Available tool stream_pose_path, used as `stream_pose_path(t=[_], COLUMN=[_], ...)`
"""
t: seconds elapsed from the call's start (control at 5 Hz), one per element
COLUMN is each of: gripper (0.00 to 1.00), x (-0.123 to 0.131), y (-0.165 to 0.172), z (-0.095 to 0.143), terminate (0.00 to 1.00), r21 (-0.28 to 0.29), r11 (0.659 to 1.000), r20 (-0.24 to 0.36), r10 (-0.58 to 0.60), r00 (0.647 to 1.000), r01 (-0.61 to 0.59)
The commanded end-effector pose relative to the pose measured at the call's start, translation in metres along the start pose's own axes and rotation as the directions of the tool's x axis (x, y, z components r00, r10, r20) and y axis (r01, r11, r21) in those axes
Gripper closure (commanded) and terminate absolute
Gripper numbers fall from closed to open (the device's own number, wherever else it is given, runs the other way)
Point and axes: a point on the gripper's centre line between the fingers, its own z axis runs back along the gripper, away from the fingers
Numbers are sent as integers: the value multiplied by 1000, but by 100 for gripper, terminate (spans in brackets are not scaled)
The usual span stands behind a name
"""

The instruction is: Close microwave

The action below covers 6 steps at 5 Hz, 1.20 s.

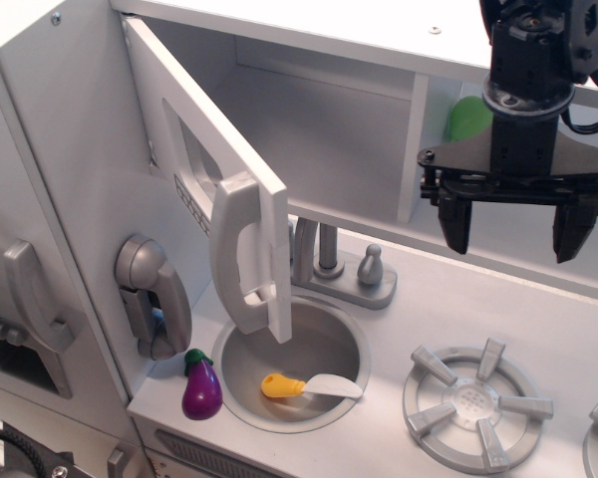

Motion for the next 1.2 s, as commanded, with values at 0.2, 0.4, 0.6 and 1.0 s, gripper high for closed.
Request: stream_pose_path(t=[0.2,0.4,0.6,1.0], gripper=[0,0,0,0], x=[12,19,25,25], y=[6,26,57,130], z=[40,78,112,132], terminate=[0,0,0,0], r21=[-53,-81,-102,-56], r11=[998,997,995,993], r20=[76,123,150,135], r10=[-17,0,5,115], r00=[997,992,989,984], r01=[21,10,10,-108])
